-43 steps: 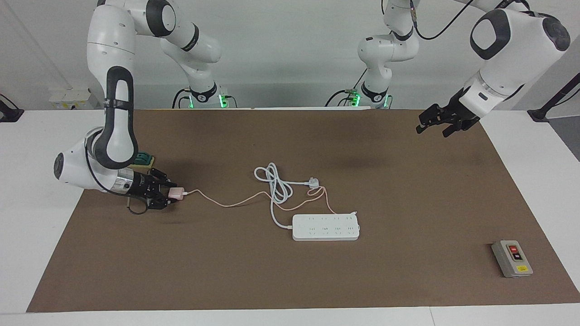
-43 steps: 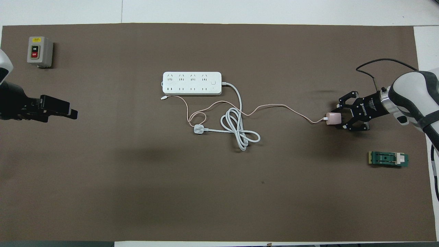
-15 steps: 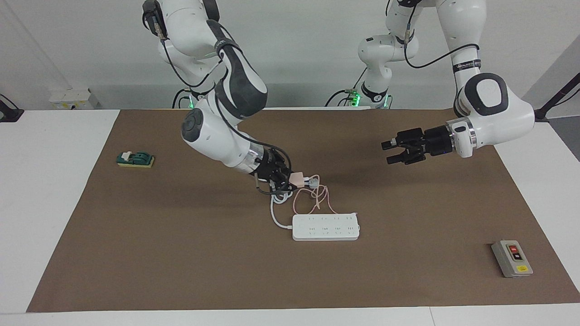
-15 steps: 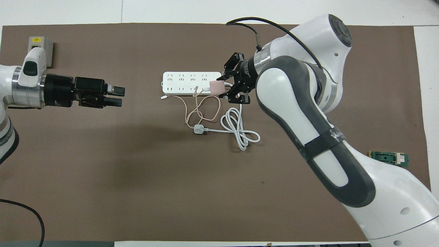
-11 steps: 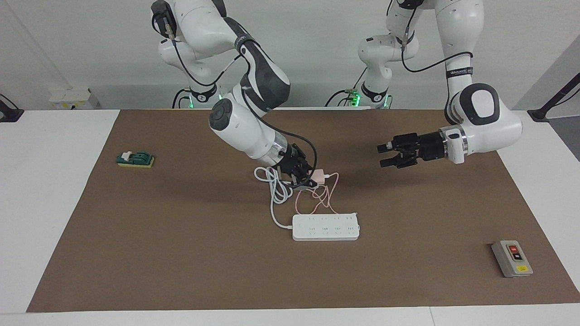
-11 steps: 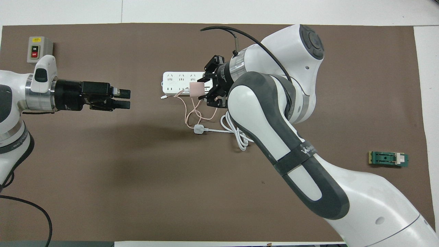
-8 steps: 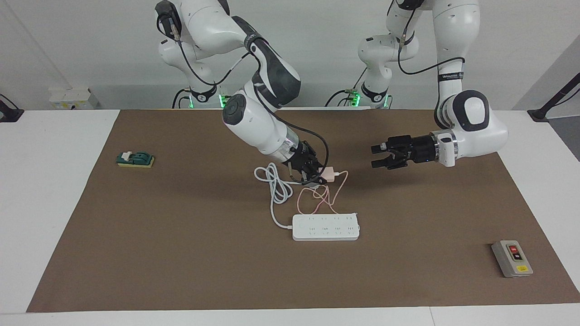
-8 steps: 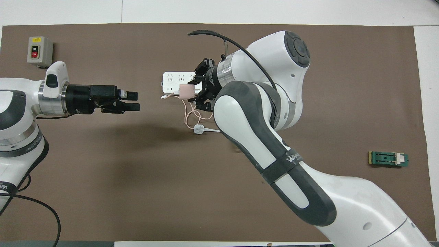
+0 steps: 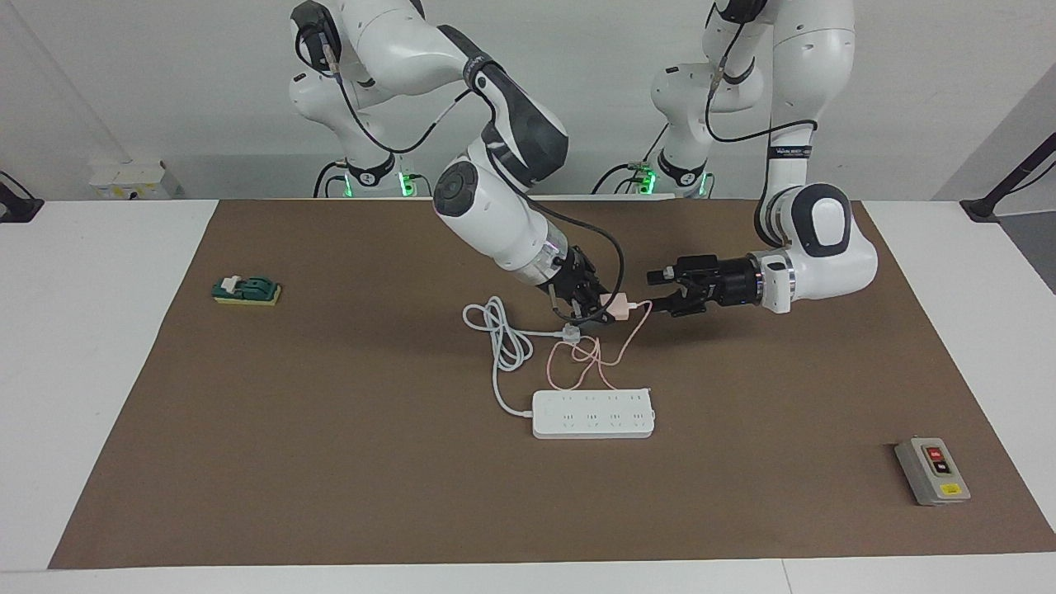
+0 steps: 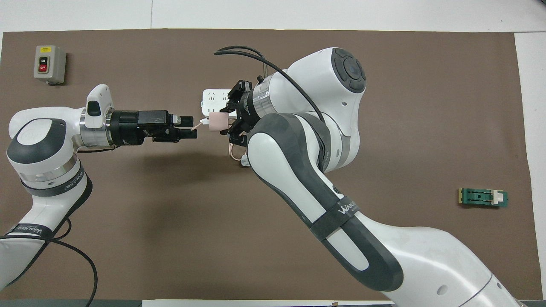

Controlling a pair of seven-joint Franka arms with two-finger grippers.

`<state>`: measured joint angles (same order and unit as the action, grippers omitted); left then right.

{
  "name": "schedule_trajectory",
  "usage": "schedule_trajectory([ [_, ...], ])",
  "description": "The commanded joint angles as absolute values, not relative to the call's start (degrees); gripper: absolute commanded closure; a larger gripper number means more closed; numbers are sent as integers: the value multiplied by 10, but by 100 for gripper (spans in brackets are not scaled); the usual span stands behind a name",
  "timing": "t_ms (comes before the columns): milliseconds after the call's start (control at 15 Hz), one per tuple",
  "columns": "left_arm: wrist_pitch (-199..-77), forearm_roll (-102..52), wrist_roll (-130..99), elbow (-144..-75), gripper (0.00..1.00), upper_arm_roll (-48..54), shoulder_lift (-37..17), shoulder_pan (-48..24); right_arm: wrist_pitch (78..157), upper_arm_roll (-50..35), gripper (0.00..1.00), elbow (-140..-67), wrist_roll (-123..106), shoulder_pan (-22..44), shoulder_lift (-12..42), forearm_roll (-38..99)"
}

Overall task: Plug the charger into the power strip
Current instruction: 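Grasp the charger with the left gripper from the right gripper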

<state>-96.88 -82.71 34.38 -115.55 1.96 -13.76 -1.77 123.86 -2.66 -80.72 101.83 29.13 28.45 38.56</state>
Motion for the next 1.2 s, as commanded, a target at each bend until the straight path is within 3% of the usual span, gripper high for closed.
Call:
schedule_trajectory([
  [0,-979,-845,368,-1159,0,15,-145,-30,1238,-24,100,-790,1034,296,294,388],
  [1130,-1028,-890,372,-1153,0,15,-150,-71,1236,-24,100,-790,1034,295,293,385],
])
